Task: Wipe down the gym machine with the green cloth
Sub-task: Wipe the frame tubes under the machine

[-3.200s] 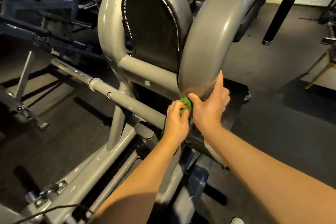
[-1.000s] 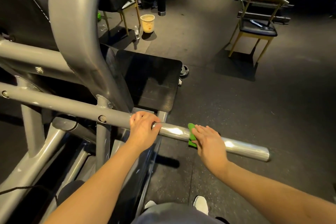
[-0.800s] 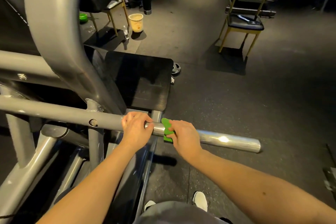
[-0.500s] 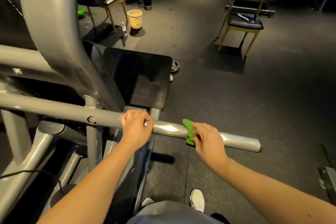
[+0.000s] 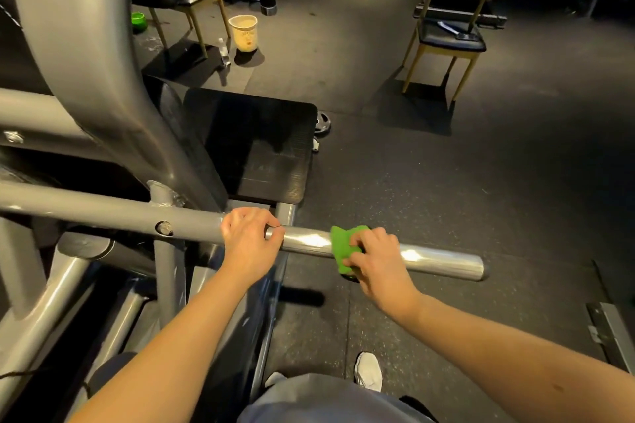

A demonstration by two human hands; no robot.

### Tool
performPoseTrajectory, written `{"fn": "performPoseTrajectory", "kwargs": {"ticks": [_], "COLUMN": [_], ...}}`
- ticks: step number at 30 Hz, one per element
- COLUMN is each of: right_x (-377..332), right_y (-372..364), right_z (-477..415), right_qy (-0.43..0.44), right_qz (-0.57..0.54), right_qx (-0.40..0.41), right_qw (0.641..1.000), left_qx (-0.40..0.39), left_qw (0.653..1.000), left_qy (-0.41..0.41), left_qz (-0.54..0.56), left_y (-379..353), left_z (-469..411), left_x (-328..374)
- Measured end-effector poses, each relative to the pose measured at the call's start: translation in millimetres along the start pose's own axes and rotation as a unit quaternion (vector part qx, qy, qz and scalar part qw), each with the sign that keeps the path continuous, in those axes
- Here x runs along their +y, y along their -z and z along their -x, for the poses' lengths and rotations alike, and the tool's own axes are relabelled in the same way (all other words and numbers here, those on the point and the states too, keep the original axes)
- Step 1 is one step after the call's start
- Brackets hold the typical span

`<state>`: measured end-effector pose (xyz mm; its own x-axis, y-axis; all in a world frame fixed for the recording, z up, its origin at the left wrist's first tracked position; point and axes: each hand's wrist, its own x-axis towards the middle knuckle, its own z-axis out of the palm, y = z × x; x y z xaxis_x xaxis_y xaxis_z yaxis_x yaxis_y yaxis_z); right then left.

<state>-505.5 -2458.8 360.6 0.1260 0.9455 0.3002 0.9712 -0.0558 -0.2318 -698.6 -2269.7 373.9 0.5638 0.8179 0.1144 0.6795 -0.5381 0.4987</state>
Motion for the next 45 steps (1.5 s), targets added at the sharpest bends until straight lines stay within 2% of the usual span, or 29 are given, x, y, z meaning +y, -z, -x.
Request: {"fn": "performPoseTrajectory", "kwargs": {"ticks": [5,9,13,18,20,22,25,29,31,36,40,43,45], "right_x": [8,-37,-69,-33,-9,17,49,59,44,-22,-10,22,36], "right_y": [6,-15,-36,-21,-10,2,21,32,28,-1,3,21,30], "right_z": [18,-31,-59,-33,-10,17,52,70,57,3,12,57,87], "right_qy": [-0.035,0.015,0.017,-0.032,-0.027,-0.054,-0.139,-0.274,-0.314,-0.276,-0.233,-0.285,-0.37], "right_qz": [0.034,0.025,-0.005,-0.024,0.001,0.013,0.017,0.016,-0.005,0.007,0.027,0.052,0.051], "right_qx": [-0.027,-0.019,-0.016,-0.046,-0.054,-0.046,-0.002,0.072,0.092,0.053,0.045,0.079,0.099], "right_qw": [0.998,0.999,1.0,0.998,0.998,0.997,0.99,0.959,0.945,0.96,0.971,0.954,0.923], "left_qx": [0.005,0.003,-0.008,-0.014,-0.045,-0.085,-0.129,-0.141,-0.142,-0.14,-0.136,-0.137,-0.132], "left_qw": [1.0,1.0,1.0,0.999,0.997,0.994,0.988,0.987,0.987,0.988,0.988,0.988,0.989], "left_qy": [-0.002,-0.006,0.001,-0.024,-0.048,-0.071,-0.08,-0.051,-0.047,-0.044,-0.047,-0.05,-0.05], "left_qz": [0.001,0.011,-0.007,-0.046,-0.042,-0.026,0.012,0.057,0.059,0.056,0.049,0.046,0.041], "left_y": [-1,-2,-1,0,-4,-9,-18,-21,-19,-19,-21,-21,-21], "left_z": [1,1,-2,-6,-8,-9,-10,-9,-9,-9,-10,-10,-10], "left_x": [0,-3,-5,12,26,40,55,59,60,59,57,57,59]}}
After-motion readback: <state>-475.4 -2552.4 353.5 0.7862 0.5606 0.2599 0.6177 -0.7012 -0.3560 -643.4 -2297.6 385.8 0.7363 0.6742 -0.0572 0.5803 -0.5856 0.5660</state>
